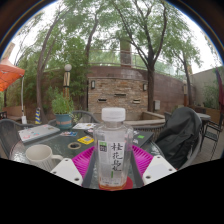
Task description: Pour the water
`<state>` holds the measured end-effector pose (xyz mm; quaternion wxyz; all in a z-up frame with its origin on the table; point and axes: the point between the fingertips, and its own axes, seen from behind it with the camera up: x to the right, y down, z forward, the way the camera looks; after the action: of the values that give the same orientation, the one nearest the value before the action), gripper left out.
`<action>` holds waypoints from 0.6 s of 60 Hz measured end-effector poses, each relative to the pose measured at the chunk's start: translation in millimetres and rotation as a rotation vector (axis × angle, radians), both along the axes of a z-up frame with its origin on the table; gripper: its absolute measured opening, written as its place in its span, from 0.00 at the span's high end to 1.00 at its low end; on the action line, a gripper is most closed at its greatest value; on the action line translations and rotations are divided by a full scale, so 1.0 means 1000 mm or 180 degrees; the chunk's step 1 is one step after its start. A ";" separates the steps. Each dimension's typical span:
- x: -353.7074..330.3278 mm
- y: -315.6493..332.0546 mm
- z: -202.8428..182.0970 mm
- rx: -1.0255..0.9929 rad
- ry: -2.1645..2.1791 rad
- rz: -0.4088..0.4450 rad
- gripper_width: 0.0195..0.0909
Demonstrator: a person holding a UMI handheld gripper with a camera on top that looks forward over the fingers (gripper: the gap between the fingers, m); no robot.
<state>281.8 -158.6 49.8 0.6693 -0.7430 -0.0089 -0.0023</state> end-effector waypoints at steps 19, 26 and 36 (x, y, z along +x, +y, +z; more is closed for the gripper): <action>0.003 -0.072 0.020 -0.0743 0.0075 -0.0268 0.10; -0.017 -0.127 0.050 -0.0900 0.0061 -0.0345 0.10; -0.061 -0.223 0.090 -0.1159 0.0156 -0.0415 0.10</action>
<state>220.5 -382.0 139.5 0.5222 -0.8506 0.0553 -0.0260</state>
